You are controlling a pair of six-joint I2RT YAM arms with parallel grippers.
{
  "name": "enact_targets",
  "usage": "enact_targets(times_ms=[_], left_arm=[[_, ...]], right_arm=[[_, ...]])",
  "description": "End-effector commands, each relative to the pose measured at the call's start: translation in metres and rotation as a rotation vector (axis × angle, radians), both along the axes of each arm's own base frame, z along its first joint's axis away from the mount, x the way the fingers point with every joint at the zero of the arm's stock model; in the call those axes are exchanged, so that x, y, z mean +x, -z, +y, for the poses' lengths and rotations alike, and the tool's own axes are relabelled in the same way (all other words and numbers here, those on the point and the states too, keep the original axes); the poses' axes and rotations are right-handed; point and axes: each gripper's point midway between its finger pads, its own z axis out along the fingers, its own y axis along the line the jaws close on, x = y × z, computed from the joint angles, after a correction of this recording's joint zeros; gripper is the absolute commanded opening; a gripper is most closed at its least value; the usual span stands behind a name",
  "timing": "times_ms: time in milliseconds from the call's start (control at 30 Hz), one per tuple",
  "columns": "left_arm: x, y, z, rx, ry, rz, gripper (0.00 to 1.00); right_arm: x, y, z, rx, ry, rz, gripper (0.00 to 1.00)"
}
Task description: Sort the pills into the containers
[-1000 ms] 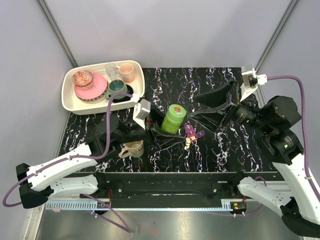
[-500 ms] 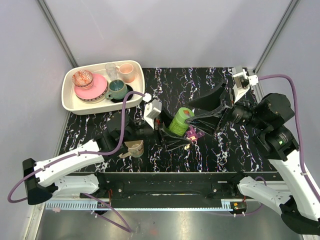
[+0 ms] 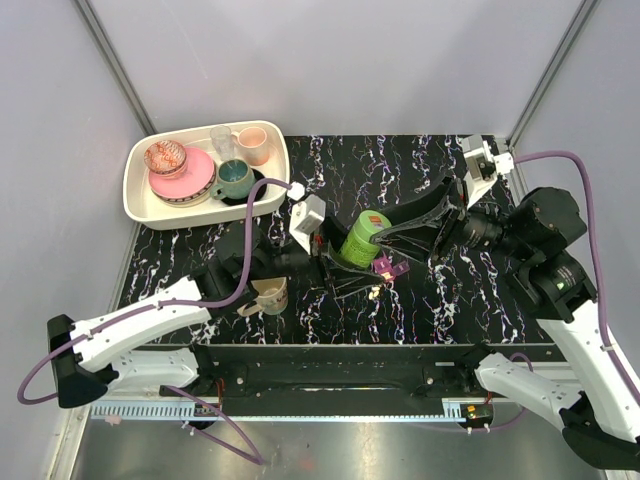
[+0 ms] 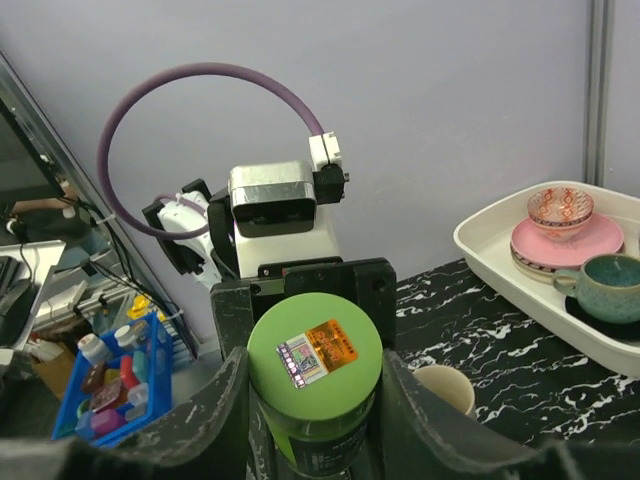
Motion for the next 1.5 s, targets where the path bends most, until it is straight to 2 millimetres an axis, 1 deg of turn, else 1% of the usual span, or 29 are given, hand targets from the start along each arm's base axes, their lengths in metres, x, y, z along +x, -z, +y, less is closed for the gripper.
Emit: enact_targets(times_ms=[0, 133, 200, 267, 300, 333, 400, 433, 467, 500, 533, 567, 600, 633, 800, 867, 900, 933, 1033, 1100, 1167, 1233, 1267, 1300, 1333, 1367, 1400, 1433, 1467], left_arm=[[-0.006, -0.041, 0.008, -0.111, 0.012, -0.074, 0.00], [0.010, -0.033, 0.007, -0.054, -0.078, -0.082, 0.00], [0.029, -0.029, 0.009, -0.007, -0.184, -0.066, 0.00], [0.054, -0.027, 0.015, 0.032, -0.322, -0.071, 0.00], [0.064, -0.024, 0.017, 0.050, -0.371, -0.071, 0.00], [0.082, -0.022, 0.022, 0.068, -0.469, -0.079, 0.00], [0.100, -0.019, 0.027, 0.104, -0.569, -0.089, 0.00], [0.114, -0.022, 0.034, 0.117, -0.654, -0.114, 0.00], [0.123, -0.019, 0.035, 0.131, -0.696, -0.122, 0.00], [0.130, -0.018, 0.038, 0.139, -0.741, -0.130, 0.00], [0.144, -0.020, 0.048, 0.150, -0.834, -0.139, 0.00], [0.152, -0.017, 0.049, 0.160, -0.879, -0.143, 0.00], [0.159, -0.017, 0.052, 0.167, -0.924, -0.148, 0.00], [0.169, -0.018, 0.062, 0.181, -1.003, -0.157, 0.00], [0.189, -0.014, 0.067, 0.219, -1.127, -0.211, 0.00], [0.192, -0.011, 0.064, 0.223, -1.132, -0.215, 0.00], [0.191, -0.011, 0.064, 0.221, -1.129, -0.213, 0.00], [0.190, -0.006, 0.061, 0.224, -1.114, -0.206, 0.00], [0.184, 0.002, 0.055, 0.216, -1.060, -0.192, 0.00], [0.175, 0.001, 0.053, 0.189, -1.009, -0.177, 0.00], [0.159, 0.003, 0.046, 0.174, -0.904, -0.185, 0.00], [0.142, 0.009, 0.039, 0.159, -0.798, -0.157, 0.00], [0.132, 0.002, 0.043, 0.125, -0.767, -0.149, 0.00], [0.125, 0.002, 0.043, 0.101, -0.735, -0.117, 0.00], [0.115, 0.010, 0.039, 0.095, -0.675, -0.109, 0.00], [0.106, 0.004, 0.044, 0.063, -0.649, -0.103, 0.00], [0.101, 0.005, 0.044, 0.048, -0.626, -0.076, 0.00], [0.095, 0.011, 0.043, 0.045, -0.592, -0.070, 0.00], [0.089, 0.008, 0.048, 0.021, -0.577, -0.062, 0.00]], right_arm=[[0.002, -0.003, -0.002, -0.002, 0.014, -0.015, 0.33], [0.016, 0.004, 0.001, -0.028, 0.063, 0.022, 0.24], [0.027, 0.008, 0.001, -0.033, 0.112, 0.047, 0.21], [0.048, 0.009, -0.003, -0.032, 0.215, 0.075, 0.18], [0.066, 0.012, -0.003, -0.039, 0.284, 0.100, 0.17], [0.074, 0.014, -0.004, -0.045, 0.315, 0.115, 0.17], [0.087, 0.010, -0.005, -0.053, 0.368, 0.142, 0.17], [0.105, 0.017, -0.003, -0.071, 0.424, 0.175, 0.16], [0.111, 0.015, -0.005, -0.074, 0.453, 0.190, 0.16], [0.131, 0.024, -0.005, -0.093, 0.525, 0.231, 0.16], [0.140, 0.026, -0.006, -0.100, 0.559, 0.251, 0.15], [0.145, 0.025, -0.009, -0.107, 0.593, 0.271, 0.14], [0.161, 0.034, -0.010, -0.122, 0.650, 0.309, 0.14], [0.167, 0.036, -0.011, -0.128, 0.679, 0.324, 0.13], [0.191, 0.038, -0.015, -0.132, 0.780, 0.381, 0.14], [0.193, 0.031, -0.016, -0.116, 0.790, 0.379, 0.25], [0.191, 0.028, -0.015, -0.112, 0.782, 0.372, 0.34], [0.191, 0.025, -0.015, -0.111, 0.775, 0.361, 0.54], [0.183, 0.018, -0.013, -0.105, 0.739, 0.335, 0.73], [0.172, 0.016, -0.006, -0.113, 0.668, 0.324, 0.78], [0.165, 0.019, -0.002, -0.124, 0.626, 0.309, 0.82], [0.150, 0.015, 0.001, -0.103, 0.559, 0.270, 0.83], [0.145, 0.015, 0.002, -0.101, 0.537, 0.244, 0.83], [0.129, 0.006, 0.001, -0.079, 0.483, 0.204, 0.83], [0.126, 0.011, 0.004, -0.077, 0.459, 0.185, 0.84], [0.120, 0.010, 0.004, -0.076, 0.436, 0.166, 0.84], [0.107, 0.007, 0.004, -0.070, 0.389, 0.145, 0.85], [0.104, 0.012, 0.006, -0.080, 0.367, 0.146, 0.85], [0.098, 0.012, 0.008, -0.082, 0.341, 0.138, 0.85]])
